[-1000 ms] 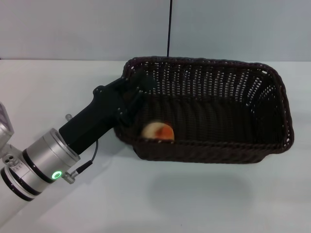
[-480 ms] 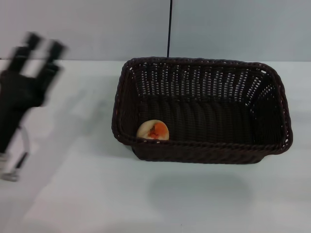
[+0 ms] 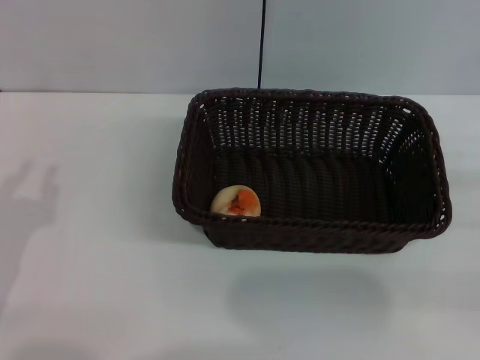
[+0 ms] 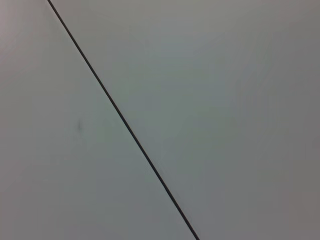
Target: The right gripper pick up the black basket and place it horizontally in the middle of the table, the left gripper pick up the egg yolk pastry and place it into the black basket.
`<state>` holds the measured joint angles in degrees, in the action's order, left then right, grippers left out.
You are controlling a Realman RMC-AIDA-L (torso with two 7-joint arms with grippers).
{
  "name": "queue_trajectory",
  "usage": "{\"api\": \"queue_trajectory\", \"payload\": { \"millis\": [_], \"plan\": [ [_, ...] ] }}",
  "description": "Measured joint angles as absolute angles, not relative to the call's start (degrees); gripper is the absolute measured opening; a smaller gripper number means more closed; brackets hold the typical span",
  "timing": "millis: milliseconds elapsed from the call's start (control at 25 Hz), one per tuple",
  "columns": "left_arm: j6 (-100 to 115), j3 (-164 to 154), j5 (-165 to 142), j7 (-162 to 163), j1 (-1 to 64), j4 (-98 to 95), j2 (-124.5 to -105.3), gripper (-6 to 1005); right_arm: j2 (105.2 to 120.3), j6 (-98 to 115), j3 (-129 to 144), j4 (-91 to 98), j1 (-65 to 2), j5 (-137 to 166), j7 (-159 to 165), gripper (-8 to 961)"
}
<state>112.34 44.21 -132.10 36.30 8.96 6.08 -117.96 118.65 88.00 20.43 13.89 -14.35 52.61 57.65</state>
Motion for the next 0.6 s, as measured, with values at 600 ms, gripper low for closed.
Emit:
{"api": "queue_trajectory", "payload": {
  "millis": [600],
  "plan": [
    [112.97,47.67,-132.17,40.01,7.7,5.1,-117.93,116,118.71,87.88,20.39,13.49,-14.17,52.85,57.9,382]
  ]
}}
